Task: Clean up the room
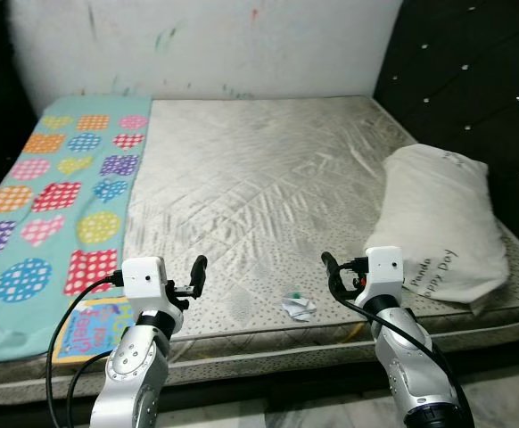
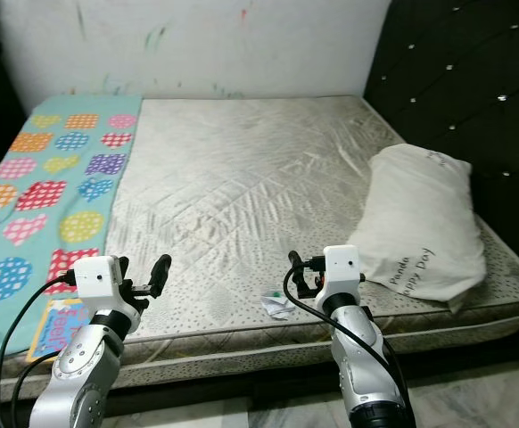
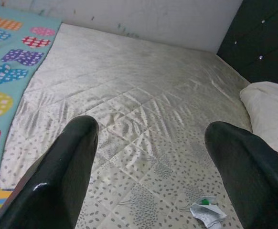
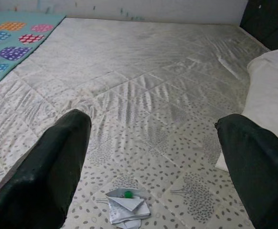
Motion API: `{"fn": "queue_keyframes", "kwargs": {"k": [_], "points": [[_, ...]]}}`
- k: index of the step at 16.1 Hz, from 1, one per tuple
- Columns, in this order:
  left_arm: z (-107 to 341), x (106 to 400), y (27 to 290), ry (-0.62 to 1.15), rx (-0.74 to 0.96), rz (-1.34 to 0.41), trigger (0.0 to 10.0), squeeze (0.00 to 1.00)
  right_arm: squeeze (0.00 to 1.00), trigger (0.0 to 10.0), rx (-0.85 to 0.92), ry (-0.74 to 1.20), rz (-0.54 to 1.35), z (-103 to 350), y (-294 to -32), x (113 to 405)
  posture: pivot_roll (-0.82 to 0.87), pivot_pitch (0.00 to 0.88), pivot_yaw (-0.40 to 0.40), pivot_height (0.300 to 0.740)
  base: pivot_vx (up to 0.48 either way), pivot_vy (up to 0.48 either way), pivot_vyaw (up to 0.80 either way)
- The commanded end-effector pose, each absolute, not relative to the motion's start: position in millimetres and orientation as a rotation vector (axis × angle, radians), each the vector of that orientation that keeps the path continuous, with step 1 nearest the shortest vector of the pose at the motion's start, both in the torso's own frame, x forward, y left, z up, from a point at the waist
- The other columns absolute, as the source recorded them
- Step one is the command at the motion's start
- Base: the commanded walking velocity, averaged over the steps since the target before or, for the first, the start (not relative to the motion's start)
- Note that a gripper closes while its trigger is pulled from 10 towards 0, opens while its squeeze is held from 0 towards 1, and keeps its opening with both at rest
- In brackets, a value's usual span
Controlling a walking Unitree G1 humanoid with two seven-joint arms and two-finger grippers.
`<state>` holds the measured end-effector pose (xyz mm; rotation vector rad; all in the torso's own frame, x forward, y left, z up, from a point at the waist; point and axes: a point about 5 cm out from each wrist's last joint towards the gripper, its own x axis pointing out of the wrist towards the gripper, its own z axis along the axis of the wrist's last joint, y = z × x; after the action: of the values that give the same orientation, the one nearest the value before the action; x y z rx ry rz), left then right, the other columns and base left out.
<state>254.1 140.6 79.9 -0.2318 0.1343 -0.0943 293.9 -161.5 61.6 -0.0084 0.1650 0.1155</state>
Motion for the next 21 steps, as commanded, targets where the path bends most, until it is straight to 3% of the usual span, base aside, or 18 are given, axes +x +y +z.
{"fn": "queue_keyframes", "kwargs": {"k": [1, 21], "points": [[82.9, 255.4, 138.8, 0.121, -0.237, -0.104, 10.0, 0.0, 0.0, 10.0, -0.007, 0.15, 0.108, 66.4, -165.1, 296.3, -0.06, 0.0, -0.019, 0.74, 0.0, 0.0, 0.0], [78.8, 254.5, 137.6, 0.143, -0.233, -0.1, 10.0, 0.0, 0.0, 10.0, -0.028, 0.152, 0.119, 65.3, -164.9, 296.0, -0.06, 0.0, -0.027, 0.74, 0.0, 0.0, 0.06]]}}
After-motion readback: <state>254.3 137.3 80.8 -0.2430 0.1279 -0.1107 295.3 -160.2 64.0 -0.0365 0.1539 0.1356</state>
